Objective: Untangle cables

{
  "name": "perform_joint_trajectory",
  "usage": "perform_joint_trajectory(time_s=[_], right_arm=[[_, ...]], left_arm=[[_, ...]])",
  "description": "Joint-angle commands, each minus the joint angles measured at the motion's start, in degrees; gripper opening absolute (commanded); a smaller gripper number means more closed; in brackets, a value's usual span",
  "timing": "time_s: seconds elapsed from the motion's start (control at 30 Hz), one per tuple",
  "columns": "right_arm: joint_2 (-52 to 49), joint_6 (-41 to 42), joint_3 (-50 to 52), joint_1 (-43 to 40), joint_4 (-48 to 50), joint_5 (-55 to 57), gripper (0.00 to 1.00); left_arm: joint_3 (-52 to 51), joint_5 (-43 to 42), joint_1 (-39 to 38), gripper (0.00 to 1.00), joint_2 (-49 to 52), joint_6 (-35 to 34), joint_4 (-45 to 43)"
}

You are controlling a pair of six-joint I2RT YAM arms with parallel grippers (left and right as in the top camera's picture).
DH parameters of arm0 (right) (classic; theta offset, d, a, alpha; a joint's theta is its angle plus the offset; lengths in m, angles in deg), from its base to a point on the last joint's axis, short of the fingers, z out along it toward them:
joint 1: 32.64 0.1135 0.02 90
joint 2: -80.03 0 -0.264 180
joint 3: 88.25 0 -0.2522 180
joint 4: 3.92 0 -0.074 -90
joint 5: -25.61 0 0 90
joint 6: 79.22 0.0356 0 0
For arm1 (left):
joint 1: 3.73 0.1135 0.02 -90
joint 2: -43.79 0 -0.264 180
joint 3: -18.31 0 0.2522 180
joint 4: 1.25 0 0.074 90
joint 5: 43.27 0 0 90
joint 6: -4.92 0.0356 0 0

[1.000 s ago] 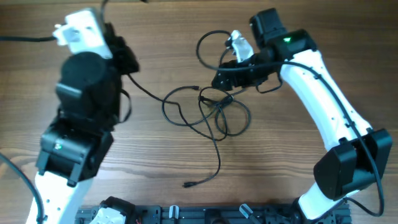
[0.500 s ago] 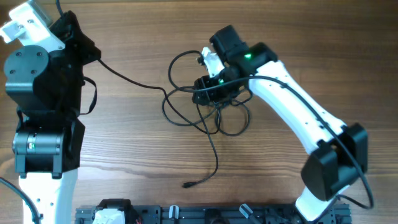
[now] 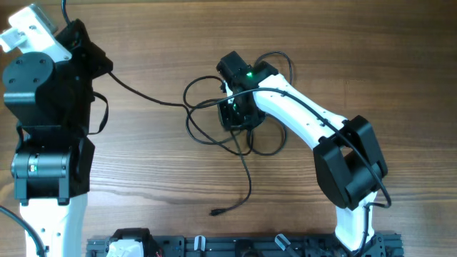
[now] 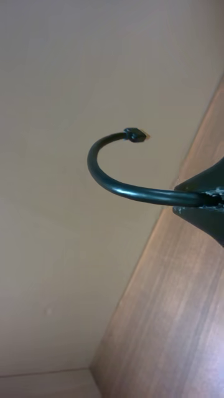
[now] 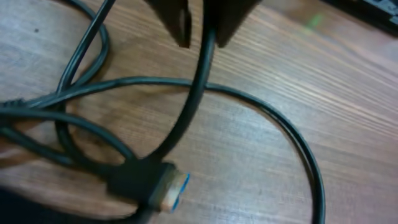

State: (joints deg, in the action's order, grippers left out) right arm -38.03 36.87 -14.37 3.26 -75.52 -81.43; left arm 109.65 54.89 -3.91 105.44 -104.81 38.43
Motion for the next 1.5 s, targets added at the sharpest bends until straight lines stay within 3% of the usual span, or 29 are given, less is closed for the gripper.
perform_joint_trajectory(time_s=[0.0, 0.4, 0.53, 0.87, 1.17, 1.47], right_arm=[[0.24, -1.22, -1.70, -1.55, -0.90, 1.70, 0.04], [19.76, -4.68, -7.82, -13.84, -1.55, 1.33, 0.04], [21.97, -4.59, -7.82, -17.53, 0.24, 1.57, 0.04], [18.16, 7.10, -7.72, -20.70, 1.75, 18.64, 0.04], [6.51, 0.74, -7.69, -25.75, 2.36, 9.62, 0.04], [1.40, -9.27, -7.72, -22.56, 8.17, -7.74, 0.04]], left_arm=[[1.18, -0.68, 0.42, 0.04, -0.76, -0.66, 2.14], [1.18, -0.68, 0.42, 0.04, 4.33, -0.68, 5.77], [1.18, -0.68, 0.42, 0.04, 6.43, -0.68, 6.32], [1.20, 3.50, 0.48, 0.04, 4.28, -0.44, 1.18], [1.18, 14.71, 0.48, 0.04, -6.58, -0.39, -8.63], [1.18, 5.42, 0.46, 0.04, -10.40, -2.29, -5.31]])
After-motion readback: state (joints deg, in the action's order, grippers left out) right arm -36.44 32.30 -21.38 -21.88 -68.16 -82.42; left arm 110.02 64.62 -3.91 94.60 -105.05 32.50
